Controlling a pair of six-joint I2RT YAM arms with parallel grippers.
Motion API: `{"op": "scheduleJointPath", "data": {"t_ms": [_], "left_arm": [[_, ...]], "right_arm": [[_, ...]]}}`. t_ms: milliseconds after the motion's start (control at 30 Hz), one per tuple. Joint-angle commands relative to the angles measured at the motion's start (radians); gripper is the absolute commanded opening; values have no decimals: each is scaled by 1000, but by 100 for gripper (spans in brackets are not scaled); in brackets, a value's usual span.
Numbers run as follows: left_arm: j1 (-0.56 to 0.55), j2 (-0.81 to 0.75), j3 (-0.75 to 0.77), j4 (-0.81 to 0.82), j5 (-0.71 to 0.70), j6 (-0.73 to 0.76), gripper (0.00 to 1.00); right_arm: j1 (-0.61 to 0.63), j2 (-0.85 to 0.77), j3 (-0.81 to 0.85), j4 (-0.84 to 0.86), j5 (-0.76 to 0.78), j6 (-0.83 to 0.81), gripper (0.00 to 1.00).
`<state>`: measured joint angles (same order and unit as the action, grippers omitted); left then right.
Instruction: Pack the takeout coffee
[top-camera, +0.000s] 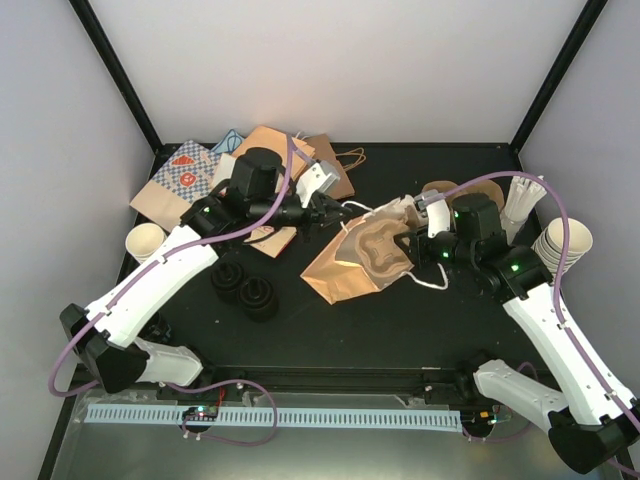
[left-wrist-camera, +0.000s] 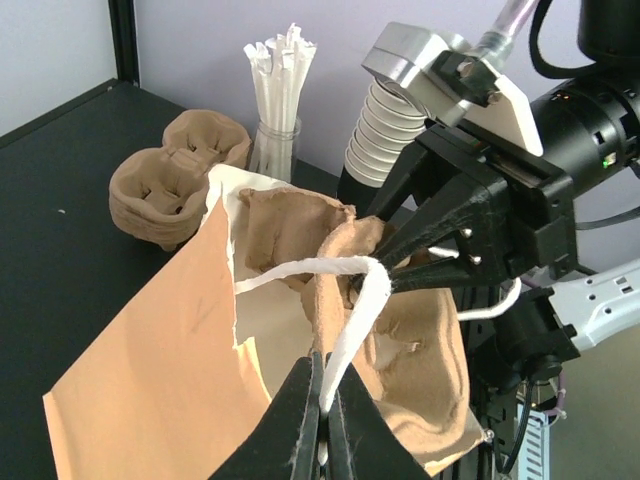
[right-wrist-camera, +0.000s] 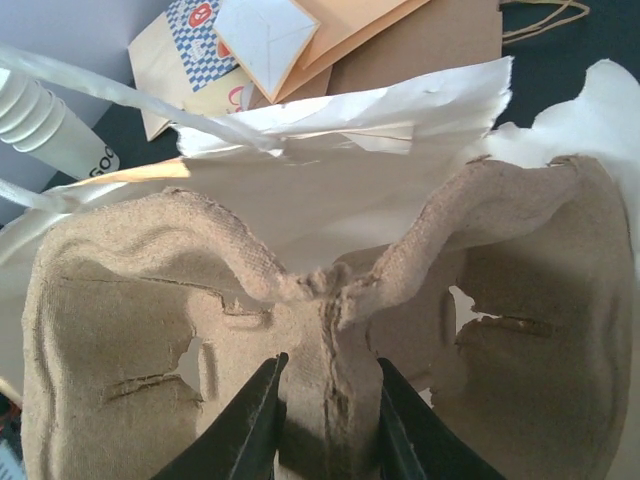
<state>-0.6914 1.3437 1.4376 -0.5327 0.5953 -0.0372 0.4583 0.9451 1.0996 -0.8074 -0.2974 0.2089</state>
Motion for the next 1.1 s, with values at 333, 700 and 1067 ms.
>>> {"op": "scheduleJointPath", "data": {"t_ms": [333, 700, 1067], "left_arm": [[-3, -57, 8, -56, 13, 57, 2], [-4, -57, 7, -49, 9, 52, 2], [-3, -42, -24, 111, 8, -104, 2]], "right_arm": [[-3, 12, 30, -28, 98, -52, 23], [62, 24, 28, -41, 201, -67, 24], [240, 57, -22, 57, 253, -10, 24]]}}
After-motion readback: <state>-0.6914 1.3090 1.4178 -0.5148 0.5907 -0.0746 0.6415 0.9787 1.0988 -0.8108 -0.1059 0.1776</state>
